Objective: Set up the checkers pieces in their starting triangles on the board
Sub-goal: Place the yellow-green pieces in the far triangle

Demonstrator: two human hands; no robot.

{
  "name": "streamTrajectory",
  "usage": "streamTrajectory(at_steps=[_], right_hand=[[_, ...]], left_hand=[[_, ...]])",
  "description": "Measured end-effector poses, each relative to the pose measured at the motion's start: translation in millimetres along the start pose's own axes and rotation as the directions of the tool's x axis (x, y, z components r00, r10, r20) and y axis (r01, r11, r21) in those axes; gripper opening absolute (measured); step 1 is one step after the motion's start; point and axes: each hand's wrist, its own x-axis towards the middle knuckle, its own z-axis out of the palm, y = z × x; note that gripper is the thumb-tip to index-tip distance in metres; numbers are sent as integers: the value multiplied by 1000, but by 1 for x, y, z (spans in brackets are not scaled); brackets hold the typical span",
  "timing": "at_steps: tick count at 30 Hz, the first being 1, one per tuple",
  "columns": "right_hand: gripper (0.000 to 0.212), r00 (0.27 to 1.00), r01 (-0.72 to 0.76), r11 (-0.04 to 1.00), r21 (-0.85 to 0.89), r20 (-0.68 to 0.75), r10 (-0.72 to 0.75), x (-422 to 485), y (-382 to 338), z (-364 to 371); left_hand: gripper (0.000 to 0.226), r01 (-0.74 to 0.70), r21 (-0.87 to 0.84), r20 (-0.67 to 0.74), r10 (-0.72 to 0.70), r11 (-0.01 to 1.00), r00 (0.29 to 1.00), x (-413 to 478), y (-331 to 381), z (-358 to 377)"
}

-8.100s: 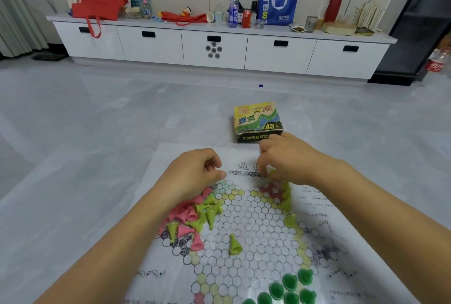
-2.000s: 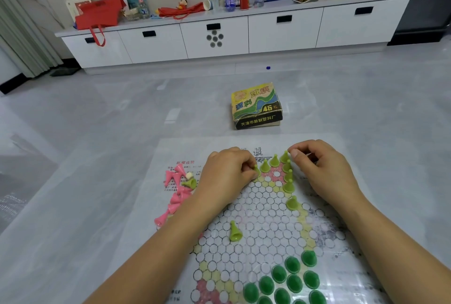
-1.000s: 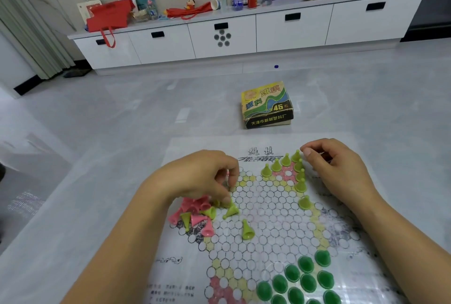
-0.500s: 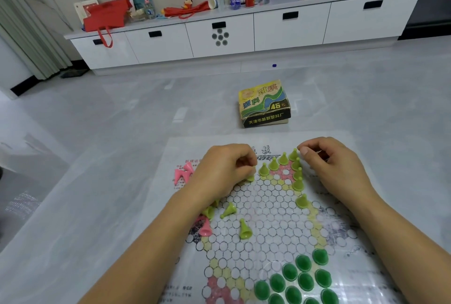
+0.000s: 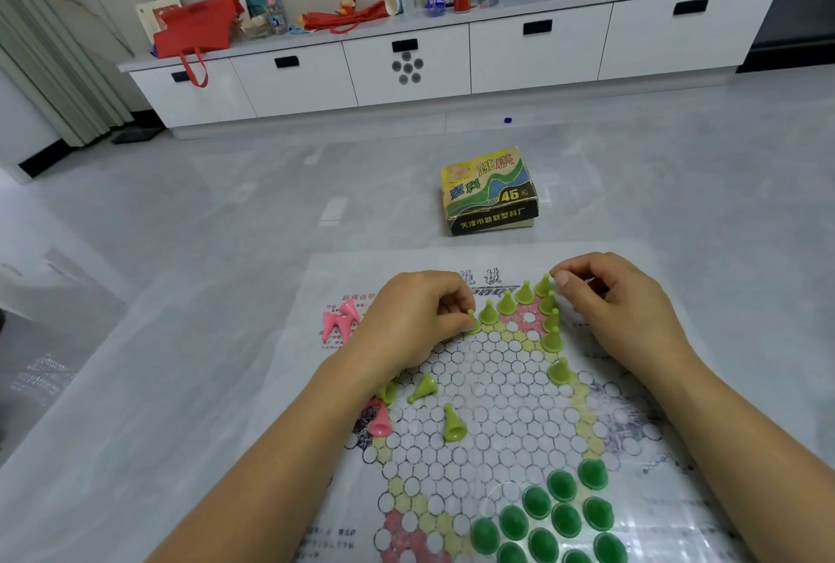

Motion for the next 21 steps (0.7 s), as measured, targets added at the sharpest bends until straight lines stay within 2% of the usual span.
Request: streamTrajectory(at_steps=[6, 13, 18, 19, 21], right_hand=[[11, 1000, 7, 1000, -6, 1, -7, 0, 0, 0], [11, 1000, 1, 1000, 5, -6, -1, -1, 0, 0], [10, 1000, 8, 1000, 3, -6, -8, -1, 0, 0], [11, 1000, 8, 1000, -4, -4, -8, -1, 0, 0], [11, 1000, 5, 1000, -12, 1, -5, -1, -1, 0]], left_hand=[[10, -8, 13, -24, 8, 1000, 1000, -1, -1, 1], [15, 9, 27, 28, -10, 1000, 1000, -1, -1, -5], [9, 103, 42, -106, -98, 994, 989, -6, -14, -62], [9, 135, 61, -92, -129, 989, 987, -10, -18, -75], [9, 204, 117, 35, -209, 972, 977, -17, -25, -91]])
